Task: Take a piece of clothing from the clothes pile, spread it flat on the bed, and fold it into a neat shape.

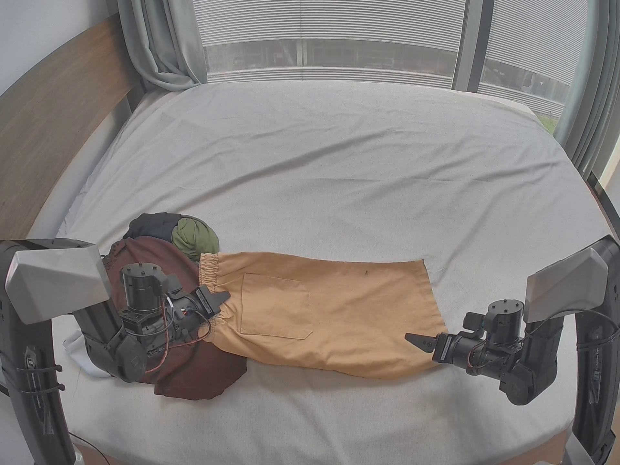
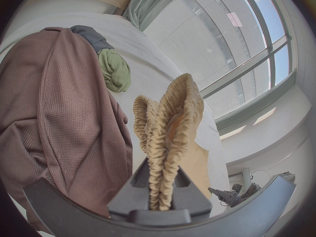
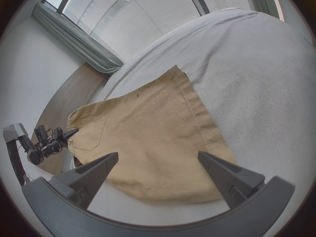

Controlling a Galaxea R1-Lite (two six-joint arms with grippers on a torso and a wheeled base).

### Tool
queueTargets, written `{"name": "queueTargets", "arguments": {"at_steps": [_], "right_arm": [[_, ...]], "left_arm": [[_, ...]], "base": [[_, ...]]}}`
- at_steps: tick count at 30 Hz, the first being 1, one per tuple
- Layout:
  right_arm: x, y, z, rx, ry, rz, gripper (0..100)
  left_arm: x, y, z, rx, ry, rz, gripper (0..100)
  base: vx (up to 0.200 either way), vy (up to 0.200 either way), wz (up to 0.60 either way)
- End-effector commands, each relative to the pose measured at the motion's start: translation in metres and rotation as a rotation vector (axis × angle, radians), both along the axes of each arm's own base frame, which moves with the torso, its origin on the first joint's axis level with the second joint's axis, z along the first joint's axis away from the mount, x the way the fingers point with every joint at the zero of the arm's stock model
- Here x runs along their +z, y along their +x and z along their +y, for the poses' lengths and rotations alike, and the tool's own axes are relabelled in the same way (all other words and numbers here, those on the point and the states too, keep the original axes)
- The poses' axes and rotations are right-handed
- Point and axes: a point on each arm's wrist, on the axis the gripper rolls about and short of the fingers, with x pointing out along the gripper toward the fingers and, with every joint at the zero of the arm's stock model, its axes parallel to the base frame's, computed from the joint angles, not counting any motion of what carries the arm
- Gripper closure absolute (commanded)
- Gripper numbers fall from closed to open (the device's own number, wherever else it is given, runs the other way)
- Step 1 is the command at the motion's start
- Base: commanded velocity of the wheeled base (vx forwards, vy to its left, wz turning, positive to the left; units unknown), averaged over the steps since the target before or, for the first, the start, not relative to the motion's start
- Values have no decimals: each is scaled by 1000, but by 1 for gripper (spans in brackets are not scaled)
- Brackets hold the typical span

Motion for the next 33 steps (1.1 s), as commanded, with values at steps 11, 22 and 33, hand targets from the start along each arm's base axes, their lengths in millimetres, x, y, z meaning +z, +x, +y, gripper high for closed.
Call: {"name": "queueTargets", "arguments": {"at_steps": [11,22,33], "right_arm": [[4,-2,9,31,10,-11,0],[10,-5,15,53,18,-24,0],[20,-3,13,46,28,-55,0]], "left_arm": [[33,-8,-23,-97,-28,-38,100],[51,-2,-66,-197,-63,-41,100],[65,3,-103,-258,-105,-33,100]], "base": [[0,0,0],[0,0,0],[0,0,0]]}}
